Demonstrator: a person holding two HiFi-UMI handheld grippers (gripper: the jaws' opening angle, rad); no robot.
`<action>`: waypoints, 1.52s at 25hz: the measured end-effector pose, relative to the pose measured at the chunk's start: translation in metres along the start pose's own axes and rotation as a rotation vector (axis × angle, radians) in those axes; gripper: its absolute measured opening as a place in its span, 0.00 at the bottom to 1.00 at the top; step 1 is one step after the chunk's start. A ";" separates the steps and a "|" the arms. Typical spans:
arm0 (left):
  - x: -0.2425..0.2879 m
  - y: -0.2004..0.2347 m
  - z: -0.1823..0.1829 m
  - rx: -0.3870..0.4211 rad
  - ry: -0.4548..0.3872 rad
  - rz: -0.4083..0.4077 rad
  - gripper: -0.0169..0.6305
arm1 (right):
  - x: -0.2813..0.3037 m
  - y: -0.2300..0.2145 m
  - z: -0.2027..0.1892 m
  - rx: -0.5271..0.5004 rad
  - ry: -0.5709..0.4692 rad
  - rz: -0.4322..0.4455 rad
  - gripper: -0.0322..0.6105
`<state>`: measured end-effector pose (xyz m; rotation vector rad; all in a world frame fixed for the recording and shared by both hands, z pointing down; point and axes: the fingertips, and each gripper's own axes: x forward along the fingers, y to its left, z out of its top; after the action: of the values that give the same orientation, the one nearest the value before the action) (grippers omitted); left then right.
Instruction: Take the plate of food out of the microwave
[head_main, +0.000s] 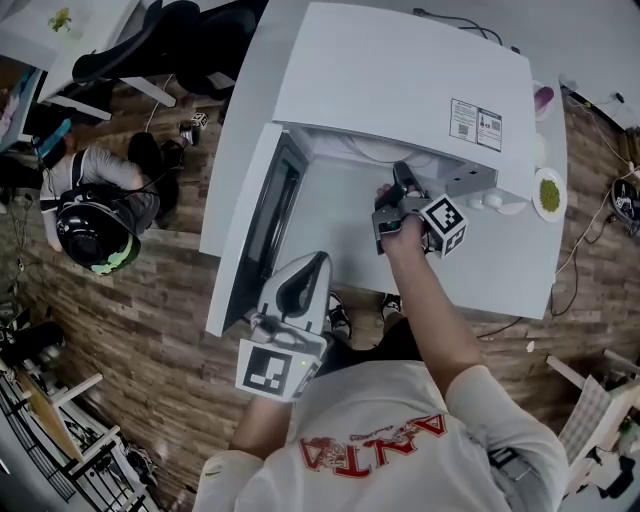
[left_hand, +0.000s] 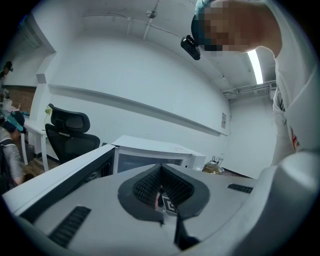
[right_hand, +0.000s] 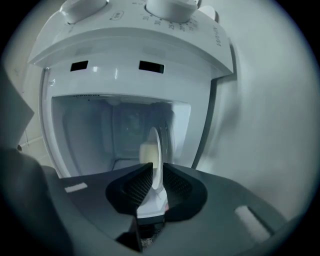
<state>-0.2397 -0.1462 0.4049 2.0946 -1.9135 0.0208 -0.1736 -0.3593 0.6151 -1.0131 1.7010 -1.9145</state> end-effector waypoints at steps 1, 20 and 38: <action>0.001 0.000 0.000 -0.004 0.001 -0.004 0.04 | 0.002 -0.001 0.001 0.002 -0.002 -0.004 0.12; 0.011 0.005 -0.005 -0.031 0.024 -0.018 0.04 | 0.010 -0.005 0.008 -0.003 -0.029 -0.040 0.07; 0.011 -0.002 -0.004 -0.023 0.014 -0.031 0.04 | -0.014 -0.011 0.008 0.042 -0.029 -0.034 0.08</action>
<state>-0.2361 -0.1557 0.4108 2.1038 -1.8645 0.0065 -0.1568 -0.3527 0.6222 -1.0555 1.6311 -1.9388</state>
